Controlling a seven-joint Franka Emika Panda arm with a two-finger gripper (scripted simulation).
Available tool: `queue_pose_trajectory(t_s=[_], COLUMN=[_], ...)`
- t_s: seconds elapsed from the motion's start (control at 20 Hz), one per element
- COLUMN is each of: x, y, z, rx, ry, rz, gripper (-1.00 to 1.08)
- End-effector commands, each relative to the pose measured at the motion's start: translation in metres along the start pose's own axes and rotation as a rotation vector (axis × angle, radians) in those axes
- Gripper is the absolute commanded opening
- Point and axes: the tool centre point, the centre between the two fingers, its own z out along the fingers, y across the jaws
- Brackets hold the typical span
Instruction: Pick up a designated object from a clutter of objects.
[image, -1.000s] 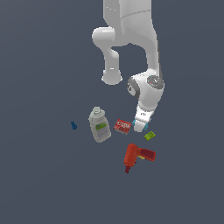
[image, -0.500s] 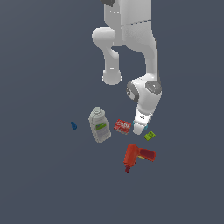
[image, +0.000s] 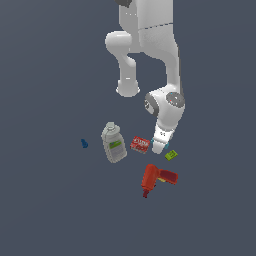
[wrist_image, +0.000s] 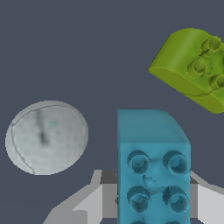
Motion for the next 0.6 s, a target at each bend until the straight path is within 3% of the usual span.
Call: queue_pose_trajectory(t_s=[0.0, 0.55], x=[0.000, -0.010], y=[0.001, 0.027], z=[-0.001, -0.044], rx=[0.000, 0.001], ry=[0.000, 0.000], rz=[0.000, -0.001], gripper=[-1.00, -1.00])
